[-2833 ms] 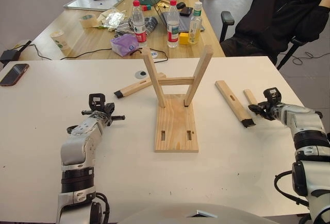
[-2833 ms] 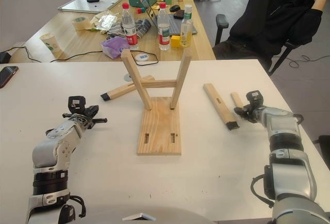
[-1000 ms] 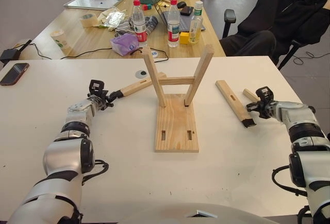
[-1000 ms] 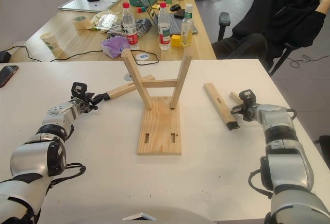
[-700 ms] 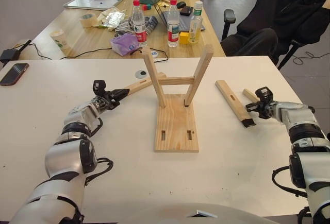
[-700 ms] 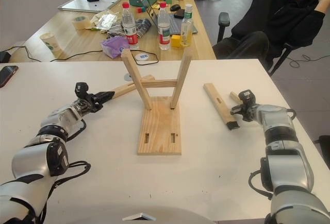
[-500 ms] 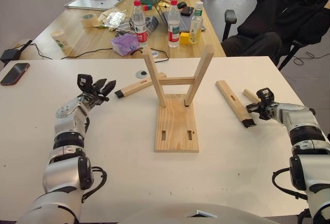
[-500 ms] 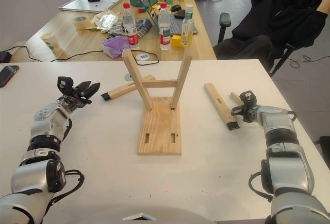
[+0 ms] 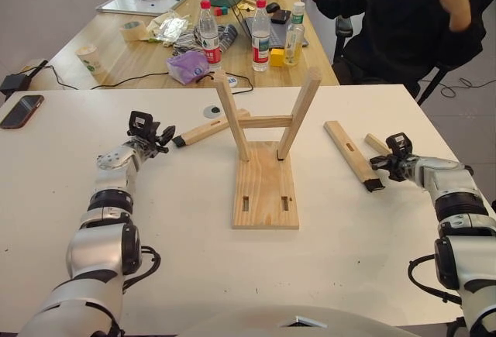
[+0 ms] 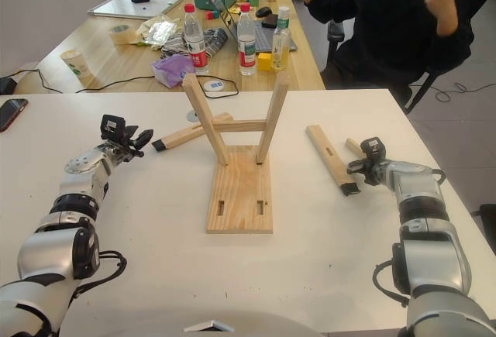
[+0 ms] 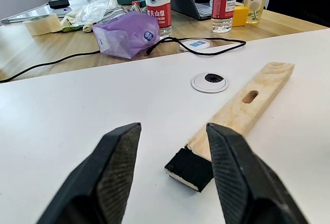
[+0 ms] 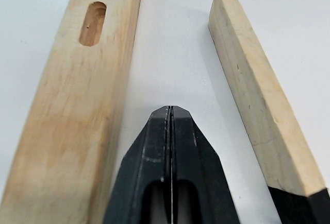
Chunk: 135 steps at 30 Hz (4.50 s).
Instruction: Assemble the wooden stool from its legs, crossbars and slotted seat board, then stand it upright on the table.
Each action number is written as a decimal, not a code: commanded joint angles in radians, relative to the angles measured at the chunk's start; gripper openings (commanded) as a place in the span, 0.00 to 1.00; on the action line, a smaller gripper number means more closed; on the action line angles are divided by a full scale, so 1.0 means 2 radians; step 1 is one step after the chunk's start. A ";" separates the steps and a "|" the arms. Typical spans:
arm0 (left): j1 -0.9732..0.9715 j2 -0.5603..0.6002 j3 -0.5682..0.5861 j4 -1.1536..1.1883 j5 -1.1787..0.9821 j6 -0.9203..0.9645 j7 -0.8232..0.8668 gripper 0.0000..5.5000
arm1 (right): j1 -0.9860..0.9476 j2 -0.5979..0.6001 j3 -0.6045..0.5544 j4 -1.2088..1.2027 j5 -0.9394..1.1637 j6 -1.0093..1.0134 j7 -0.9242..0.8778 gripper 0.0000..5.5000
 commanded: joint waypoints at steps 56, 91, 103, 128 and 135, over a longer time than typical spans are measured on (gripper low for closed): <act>-0.019 0.138 -0.078 0.006 0.057 0.005 -0.206 0.55 | 0.038 0.020 0.014 -0.004 -0.008 0.020 0.006 0.00; 0.000 0.118 -0.095 0.137 0.081 0.057 -0.219 0.25 | 0.015 0.025 0.028 0.002 -0.013 0.015 0.021 0.00; 0.158 0.165 -0.177 -0.151 0.048 0.160 -0.434 0.03 | 0.035 0.024 0.022 -0.015 -0.007 0.021 0.019 0.00; 0.265 0.116 0.022 -0.613 -0.157 0.377 -0.149 0.26 | -0.027 -0.056 -0.002 -0.196 0.029 0.127 0.067 0.29; 0.237 0.070 0.052 -0.630 -0.170 0.367 -0.055 0.30 | -0.082 -0.080 0.046 0.006 -0.056 0.003 0.068 0.38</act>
